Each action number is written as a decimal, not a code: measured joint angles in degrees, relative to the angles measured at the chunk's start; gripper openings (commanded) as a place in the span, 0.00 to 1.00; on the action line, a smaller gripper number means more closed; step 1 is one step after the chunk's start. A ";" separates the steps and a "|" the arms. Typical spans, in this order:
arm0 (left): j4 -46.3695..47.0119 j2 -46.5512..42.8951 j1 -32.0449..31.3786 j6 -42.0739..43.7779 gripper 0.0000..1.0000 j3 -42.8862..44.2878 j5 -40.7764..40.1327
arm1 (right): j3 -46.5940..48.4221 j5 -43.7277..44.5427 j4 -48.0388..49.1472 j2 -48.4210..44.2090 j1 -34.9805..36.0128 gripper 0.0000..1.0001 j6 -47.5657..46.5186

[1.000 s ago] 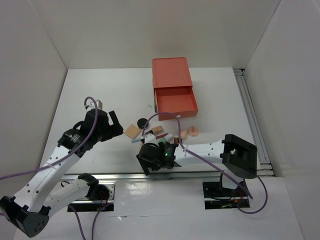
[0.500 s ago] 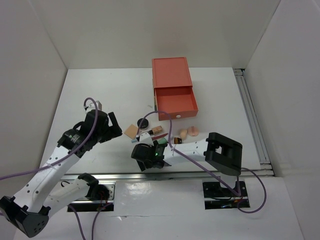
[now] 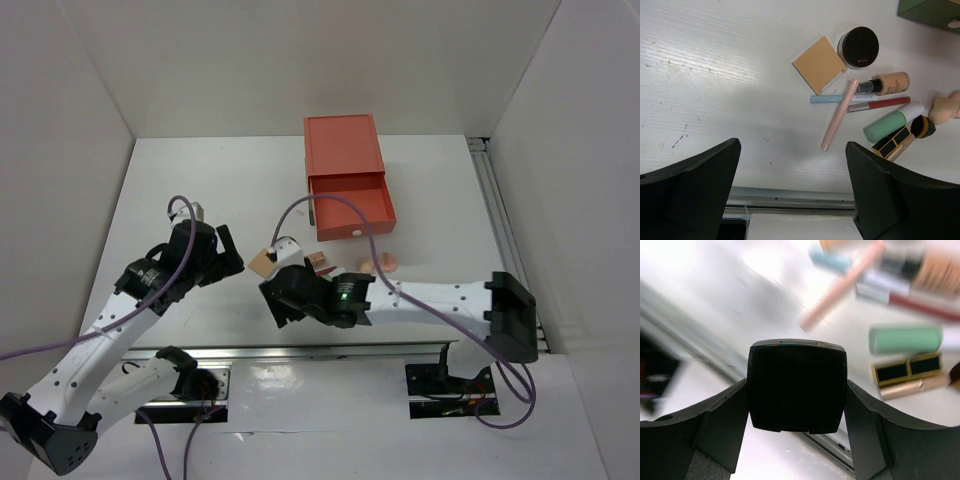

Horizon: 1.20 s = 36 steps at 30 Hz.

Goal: Organize the makeup

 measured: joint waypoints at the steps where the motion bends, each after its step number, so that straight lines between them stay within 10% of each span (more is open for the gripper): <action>1: 0.26 0.26 0.00 0.09 1.00 0.00 0.24 | 1.97 0.04 -0.20 -1.97 -0.22 0.35 -1.57; 17: 5.51 11.32 0.00 3.48 1.00 0.37 4.20 | 16.31 5.18 -0.46 -4.76 -31.95 0.41 -12.07; 22: 6.91 15.30 0.00 4.61 1.00 1.40 5.33 | 16.31 4.15 -2.47 -0.02 -35.89 0.51 -12.37; 26: 8.81 18.08 0.00 5.14 1.00 1.57 6.25 | 16.31 3.45 -3.78 0.48 -37.40 0.81 -12.50; 36: 11.50 23.63 0.00 8.46 1.00 1.62 7.98 | 16.31 2.14 -4.92 0.17 -38.16 0.99 -12.61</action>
